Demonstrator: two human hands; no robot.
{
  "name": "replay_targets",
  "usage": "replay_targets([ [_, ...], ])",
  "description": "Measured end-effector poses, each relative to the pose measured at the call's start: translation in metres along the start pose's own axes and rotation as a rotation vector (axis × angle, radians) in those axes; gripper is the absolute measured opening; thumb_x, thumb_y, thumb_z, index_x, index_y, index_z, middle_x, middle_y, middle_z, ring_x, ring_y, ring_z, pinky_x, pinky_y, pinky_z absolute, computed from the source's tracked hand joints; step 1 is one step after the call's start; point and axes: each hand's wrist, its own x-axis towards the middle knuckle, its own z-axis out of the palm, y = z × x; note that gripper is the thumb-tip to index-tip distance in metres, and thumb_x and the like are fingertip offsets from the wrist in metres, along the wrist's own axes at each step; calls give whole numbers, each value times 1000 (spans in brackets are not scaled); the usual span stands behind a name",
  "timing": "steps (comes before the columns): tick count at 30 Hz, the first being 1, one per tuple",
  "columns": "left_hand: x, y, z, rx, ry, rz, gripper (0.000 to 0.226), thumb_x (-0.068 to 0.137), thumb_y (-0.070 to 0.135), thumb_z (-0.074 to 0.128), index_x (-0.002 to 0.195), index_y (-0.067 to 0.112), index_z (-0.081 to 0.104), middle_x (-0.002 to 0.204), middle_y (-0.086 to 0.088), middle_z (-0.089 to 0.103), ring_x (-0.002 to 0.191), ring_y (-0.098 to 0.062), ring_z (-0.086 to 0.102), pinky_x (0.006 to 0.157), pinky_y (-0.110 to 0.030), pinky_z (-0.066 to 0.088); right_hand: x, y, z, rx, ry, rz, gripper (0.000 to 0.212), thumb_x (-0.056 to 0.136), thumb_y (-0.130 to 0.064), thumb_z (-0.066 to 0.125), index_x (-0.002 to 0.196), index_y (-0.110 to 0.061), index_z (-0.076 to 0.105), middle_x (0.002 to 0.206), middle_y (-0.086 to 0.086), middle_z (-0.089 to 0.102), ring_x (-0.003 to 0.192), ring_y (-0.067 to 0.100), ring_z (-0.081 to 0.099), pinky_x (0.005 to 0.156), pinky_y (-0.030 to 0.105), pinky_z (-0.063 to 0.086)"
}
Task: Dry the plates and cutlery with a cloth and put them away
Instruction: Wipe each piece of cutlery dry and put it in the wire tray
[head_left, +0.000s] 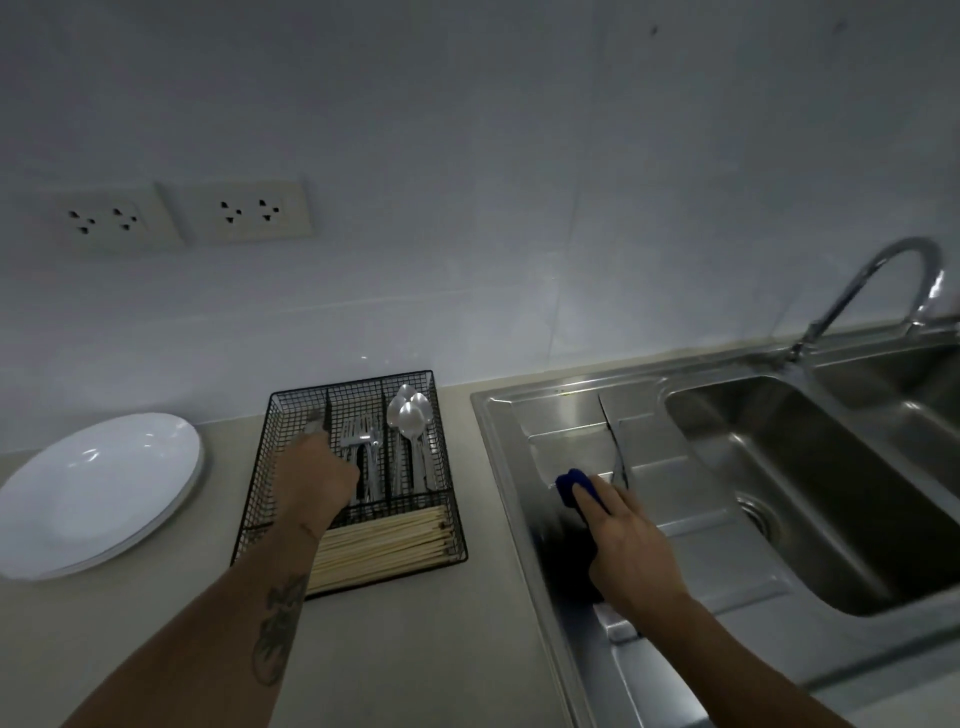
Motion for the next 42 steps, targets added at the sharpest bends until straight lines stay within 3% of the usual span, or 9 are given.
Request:
replay_targets([
  [3, -17, 40, 17, -69, -8, 132, 4, 69, 5, 60, 72, 7, 60, 87, -14, 67, 77, -29, 63, 55, -33, 50, -10, 14, -12, 1, 16, 42, 74, 76, -9, 68, 144, -18, 39, 147, 2, 39, 131, 24, 39, 104, 35, 43],
  [4, -24, 55, 25, -67, -21, 168, 7, 70, 1, 59, 75, 6, 62, 87, -14, 66, 73, -26, 61, 52, -30, 46, -14, 19, -14, -4, 24, 51, 74, 76, -8, 67, 144, -18, 39, 147, 2, 39, 130, 24, 39, 105, 33, 42],
  [8, -62, 114, 70, -90, -124, 258, 45, 83, 2, 56, 127, 9, 62, 128, -11, 60, 113, -30, 58, 91, -35, 50, -25, 44, -22, -36, 58, 83, 78, 70, -1, 61, 144, -19, 40, 145, 0, 42, 125, 25, 42, 102, 31, 40],
  [10, -84, 141, 96, -86, -200, 332, 44, 83, 5, 56, 126, 10, 63, 127, -9, 59, 115, -30, 57, 95, -34, 47, -29, 58, -24, -45, 52, 103, 81, 69, 1, 61, 144, -19, 40, 145, 0, 42, 124, 25, 42, 102, 31, 40],
  [13, -116, 171, 137, -40, -338, 353, 30, 79, 8, 55, 105, 13, 68, 112, -8, 63, 105, -31, 61, 85, -33, 50, -35, 80, -27, -30, 37, 133, 79, 71, 1, 59, 144, -18, 39, 145, 1, 41, 125, 25, 41, 99, 31, 43],
  [17, -143, 195, 178, 35, -433, 347, 17, 83, 16, 52, 94, 9, 62, 106, -11, 63, 100, -32, 61, 84, -38, 52, -40, 110, -27, -6, -28, 131, 77, 79, -8, 59, 149, -20, 29, 152, -1, 30, 133, 23, 32, 106, 29, 36],
  [28, -121, 257, 238, 122, -319, 169, 31, 94, 36, 51, 109, 11, 61, 118, -8, 54, 107, -28, 53, 91, -40, 48, -26, 169, -11, 108, -34, 20, 82, 57, -13, 78, 135, -17, 53, 128, 0, 59, 106, 22, 59, 88, 28, 49],
  [34, -124, 272, 248, 172, -277, 23, 36, 87, 20, 57, 122, 10, 53, 123, -8, 52, 111, -28, 52, 89, -38, 50, -23, 184, -4, 161, -41, -48, 83, 58, -18, 76, 137, -20, 51, 132, -3, 55, 108, 19, 56, 91, 26, 46],
  [42, -121, 269, 239, 190, -304, -26, 37, 88, 19, 59, 123, 9, 54, 126, -10, 49, 113, -30, 53, 92, -39, 51, -20, 191, 5, 229, -75, -66, 78, 73, -25, 70, 145, -27, 39, 145, -8, 42, 125, 18, 44, 96, 29, 47],
])
